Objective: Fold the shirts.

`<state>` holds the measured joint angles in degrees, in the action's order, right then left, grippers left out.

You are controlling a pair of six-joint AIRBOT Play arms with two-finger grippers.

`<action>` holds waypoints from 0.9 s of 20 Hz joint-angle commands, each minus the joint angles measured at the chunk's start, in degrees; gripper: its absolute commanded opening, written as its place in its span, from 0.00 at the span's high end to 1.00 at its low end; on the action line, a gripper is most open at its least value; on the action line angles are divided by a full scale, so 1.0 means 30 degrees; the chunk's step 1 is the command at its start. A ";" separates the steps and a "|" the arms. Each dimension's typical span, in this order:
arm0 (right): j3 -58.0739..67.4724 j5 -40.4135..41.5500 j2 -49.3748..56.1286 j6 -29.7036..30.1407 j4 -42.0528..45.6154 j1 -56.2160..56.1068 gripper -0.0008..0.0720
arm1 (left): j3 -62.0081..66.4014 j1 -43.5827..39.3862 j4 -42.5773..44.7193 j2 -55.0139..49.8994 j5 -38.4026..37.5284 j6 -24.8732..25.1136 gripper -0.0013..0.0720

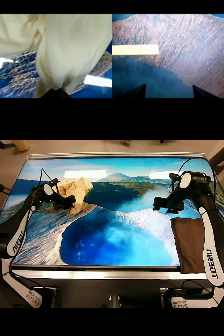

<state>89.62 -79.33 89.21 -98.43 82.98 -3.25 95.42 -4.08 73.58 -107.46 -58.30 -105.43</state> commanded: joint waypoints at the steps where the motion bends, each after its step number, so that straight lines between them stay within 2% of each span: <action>1: 0.0029 -0.0073 -0.0146 0.0386 -0.0007 -0.0022 0.18 | 0.1217 -0.0393 -0.3177 0.0189 0.0430 0.3184 0.96; 4: 0.0029 0.0000 -0.1800 0.0758 0.0364 -0.0022 0.23 | 0.1530 -0.2288 -0.2885 0.4204 0.0648 0.6579 0.96; 6: 0.0029 -0.0007 -0.3687 0.0758 0.0758 -0.0022 0.23 | 0.1523 -0.4277 -0.2871 0.6805 -0.0124 0.7315 0.96; 10: 0.0022 -0.1144 -0.8670 -0.0022 0.2834 -0.0022 0.22 | -0.0299 -1.0564 -0.2885 0.8495 -0.0984 0.7038 0.96; 12: 0.0022 -0.1231 -1.0856 -0.0860 0.4284 -0.0022 0.22 | -0.2528 -1.3784 -0.2885 0.7949 0.0816 0.5697 0.96; 14: 0.0022 -0.1246 -1.2524 -0.0991 0.4787 -0.0022 0.22 | -0.4539 -1.6458 -0.2907 0.6747 0.3468 0.3381 0.95; 15: 0.0022 -0.1392 -1.2903 -0.1086 0.4779 -0.0022 0.22 | -0.4590 -1.7136 -0.2914 0.6105 0.3534 0.2936 0.59; 16: 0.0022 -0.1974 -1.2990 -0.1311 0.4779 -0.0022 0.22 | -0.4240 -1.7296 -0.2841 0.5719 0.2878 0.2987 0.00; 18: -0.0321 -0.3534 -1.2458 -0.1333 0.4677 -0.0022 0.19 | -0.2841 -1.5861 0.0270 0.5843 0.0036 0.3344 0.01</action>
<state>89.41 -85.21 53.32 -101.32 95.72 -3.25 85.67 -50.65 66.54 -88.73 -53.49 -93.51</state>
